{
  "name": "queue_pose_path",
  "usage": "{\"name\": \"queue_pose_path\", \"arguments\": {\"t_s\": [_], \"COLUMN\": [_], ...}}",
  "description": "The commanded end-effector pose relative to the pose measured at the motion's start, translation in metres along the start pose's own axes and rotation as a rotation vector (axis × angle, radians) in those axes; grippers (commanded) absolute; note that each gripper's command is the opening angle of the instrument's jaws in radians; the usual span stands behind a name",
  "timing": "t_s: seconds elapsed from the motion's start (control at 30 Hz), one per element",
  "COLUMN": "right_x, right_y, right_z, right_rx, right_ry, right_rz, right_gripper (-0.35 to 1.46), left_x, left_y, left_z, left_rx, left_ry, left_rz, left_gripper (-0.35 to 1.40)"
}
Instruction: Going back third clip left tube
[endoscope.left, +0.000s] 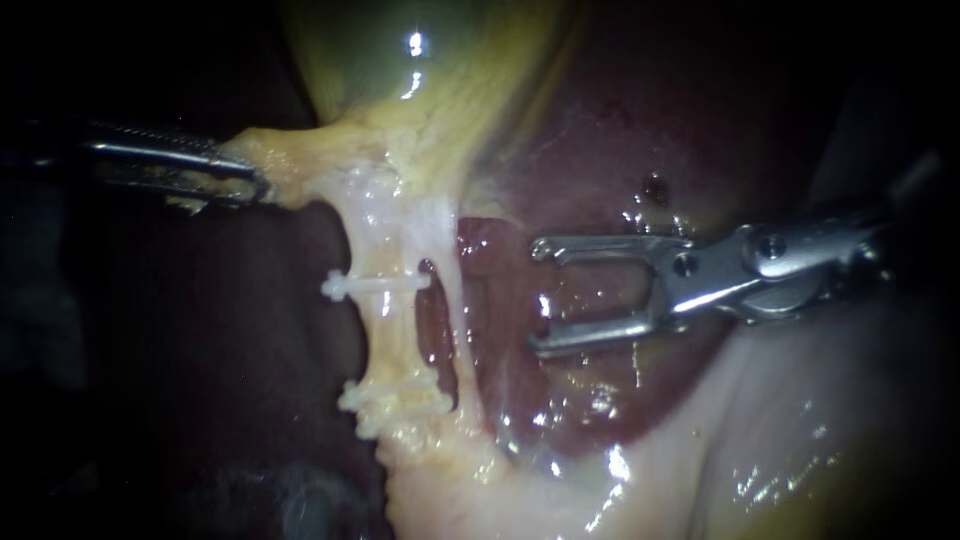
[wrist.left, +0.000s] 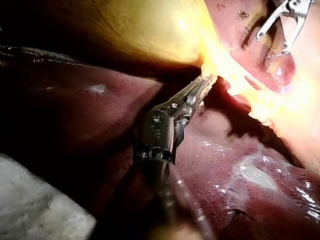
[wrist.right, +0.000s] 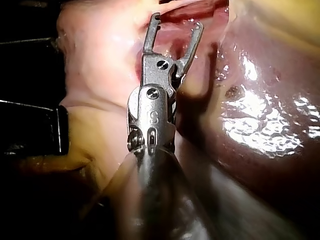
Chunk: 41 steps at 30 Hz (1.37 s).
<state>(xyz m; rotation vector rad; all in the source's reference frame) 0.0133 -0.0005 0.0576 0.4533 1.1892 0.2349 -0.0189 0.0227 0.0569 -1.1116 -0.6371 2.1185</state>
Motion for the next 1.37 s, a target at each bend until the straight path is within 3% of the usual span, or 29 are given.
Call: {"name": "queue_pose_path", "arguments": {"t_s": [0.03, 0.4, 0.97, 1.37], "right_x": [0.0000, -0.0001, 0.0001, 0.0002], "right_y": [0.0000, -0.0002, -0.0006, -0.0006], "right_z": [0.0000, -0.0003, -0.0003, -0.0002], "right_rx": [0.000, 0.003, 0.003, 0.002], "right_ry": [0.001, -0.002, -0.002, -0.002], "right_rz": [0.000, -0.001, -0.007, -0.006], "right_gripper": [0.50, 0.50, 0.50, 0.50], "left_x": [0.0000, -0.0002, -0.0023, -0.0025], "left_y": [0.0000, -0.0002, -0.0014, -0.0016], "left_z": [0.0001, 0.0015, 0.0087, 0.0093], "left_rx": [0.000, 0.009, 0.050, 0.043], "left_ry": [0.000, 0.002, -0.021, -0.026], "left_rz": [0.000, 0.001, 0.020, 0.021], "left_gripper": [-0.35, -0.35, -0.35, -0.35]}}
